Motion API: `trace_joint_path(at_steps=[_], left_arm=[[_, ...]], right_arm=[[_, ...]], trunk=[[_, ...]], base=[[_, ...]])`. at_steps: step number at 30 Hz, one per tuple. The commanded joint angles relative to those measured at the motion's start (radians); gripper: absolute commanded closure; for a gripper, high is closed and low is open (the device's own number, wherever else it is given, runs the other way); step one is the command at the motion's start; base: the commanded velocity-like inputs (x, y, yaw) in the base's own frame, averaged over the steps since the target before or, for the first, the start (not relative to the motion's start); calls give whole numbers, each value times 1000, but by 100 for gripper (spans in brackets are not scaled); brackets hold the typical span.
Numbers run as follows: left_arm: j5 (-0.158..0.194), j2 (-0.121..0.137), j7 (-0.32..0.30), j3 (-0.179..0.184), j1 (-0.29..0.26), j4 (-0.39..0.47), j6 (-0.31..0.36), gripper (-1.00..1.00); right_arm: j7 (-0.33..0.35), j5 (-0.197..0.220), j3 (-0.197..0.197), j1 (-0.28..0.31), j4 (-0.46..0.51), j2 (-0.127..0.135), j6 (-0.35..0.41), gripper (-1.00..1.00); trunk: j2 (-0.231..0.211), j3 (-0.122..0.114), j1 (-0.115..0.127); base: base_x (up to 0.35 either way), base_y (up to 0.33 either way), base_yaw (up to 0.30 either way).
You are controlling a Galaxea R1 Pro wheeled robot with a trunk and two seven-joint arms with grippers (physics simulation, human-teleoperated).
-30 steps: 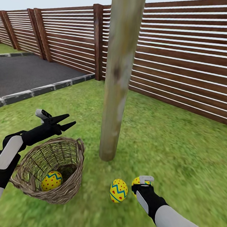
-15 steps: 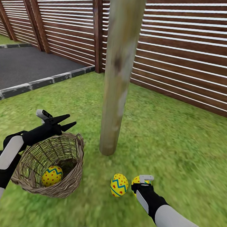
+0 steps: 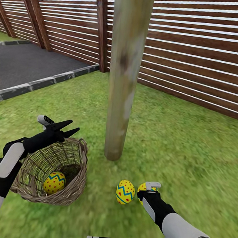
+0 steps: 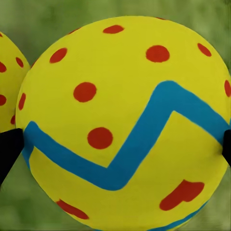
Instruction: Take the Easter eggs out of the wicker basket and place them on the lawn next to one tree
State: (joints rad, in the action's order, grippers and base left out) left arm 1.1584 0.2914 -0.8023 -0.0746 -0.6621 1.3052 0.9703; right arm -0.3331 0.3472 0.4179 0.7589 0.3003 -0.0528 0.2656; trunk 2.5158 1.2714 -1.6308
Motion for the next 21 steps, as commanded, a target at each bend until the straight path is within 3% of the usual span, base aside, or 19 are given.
trace_joint_path(at_steps=[1, 8, 16, 18, 21], left_arm=[[0, 0, -3, -1, -1, 0, 4, -100], [0, 0, -3, -1, 0, -1, 4, -100], [-1, -3, -2, 1, -1, 0, 4, -100], [-1, -4, -2, 2, -1, 0, 4, -100], [-3, -25, -1, 1, 0, 0, 3, -100]], right_arm=[[-7, 7, 9, 1, 2, 1, 6, 100], [-7, 7, 9, 0, 2, 1, 6, 100], [-16, 6, 9, 4, 27, 4, 6, 100], [-43, 11, 8, 38, 8, 4, 7, 100], [-73, 10, 7, 64, -16, 1, 5, 100]], trunk=[[0, 1, 0], [0, 1, 0], [2, 32, -4], [3, 39, -5], [3, 51, -6]], base=[[289, 0, 0], [130, 0, 0], [1, 0, 0], [0, 0, 0], [0, 0, 0]])
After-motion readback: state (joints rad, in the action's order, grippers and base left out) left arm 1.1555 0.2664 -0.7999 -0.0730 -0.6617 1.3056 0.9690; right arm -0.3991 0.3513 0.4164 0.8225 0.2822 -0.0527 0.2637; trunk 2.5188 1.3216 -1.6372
